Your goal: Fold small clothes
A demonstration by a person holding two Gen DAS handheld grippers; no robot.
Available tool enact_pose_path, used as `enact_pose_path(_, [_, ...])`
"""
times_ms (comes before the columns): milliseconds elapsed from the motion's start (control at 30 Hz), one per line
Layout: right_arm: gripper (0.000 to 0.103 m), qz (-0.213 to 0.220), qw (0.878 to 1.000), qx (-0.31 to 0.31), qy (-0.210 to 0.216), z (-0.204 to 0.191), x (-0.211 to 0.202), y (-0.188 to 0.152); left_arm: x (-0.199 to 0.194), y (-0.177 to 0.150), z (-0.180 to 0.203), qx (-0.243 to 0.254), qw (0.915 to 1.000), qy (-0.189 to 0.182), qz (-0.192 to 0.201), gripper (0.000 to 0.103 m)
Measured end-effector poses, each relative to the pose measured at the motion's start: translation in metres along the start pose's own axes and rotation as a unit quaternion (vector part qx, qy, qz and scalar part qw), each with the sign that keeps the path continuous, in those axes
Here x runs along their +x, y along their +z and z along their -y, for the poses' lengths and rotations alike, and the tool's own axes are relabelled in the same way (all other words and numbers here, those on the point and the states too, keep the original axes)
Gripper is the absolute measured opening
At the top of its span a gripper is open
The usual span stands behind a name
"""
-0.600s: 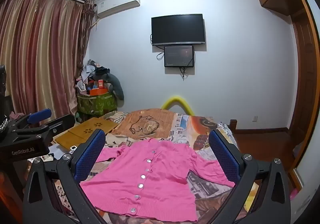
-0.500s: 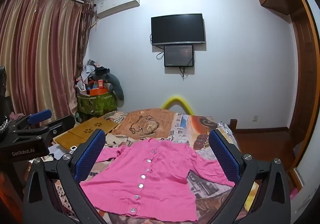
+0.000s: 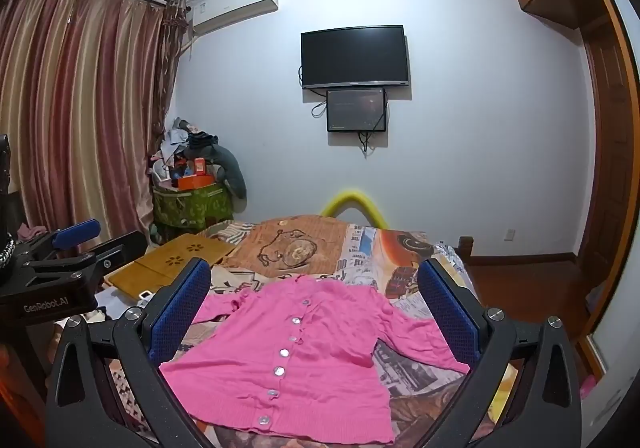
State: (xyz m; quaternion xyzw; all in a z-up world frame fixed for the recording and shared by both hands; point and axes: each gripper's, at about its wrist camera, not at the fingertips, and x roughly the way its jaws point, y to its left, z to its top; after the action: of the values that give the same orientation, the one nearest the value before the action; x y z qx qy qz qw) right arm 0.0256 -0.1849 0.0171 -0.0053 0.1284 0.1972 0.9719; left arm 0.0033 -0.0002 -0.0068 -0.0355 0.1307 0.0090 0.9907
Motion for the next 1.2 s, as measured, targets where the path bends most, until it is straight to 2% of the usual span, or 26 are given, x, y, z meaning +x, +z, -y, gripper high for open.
enact_pose_path(1200, [0.103,-0.003,1.0,0.002,-0.003,0.0028,0.0027,-0.0028,-0.0042,0.0024,0.0051,0.003,1.0,0.001,0.005,0.103])
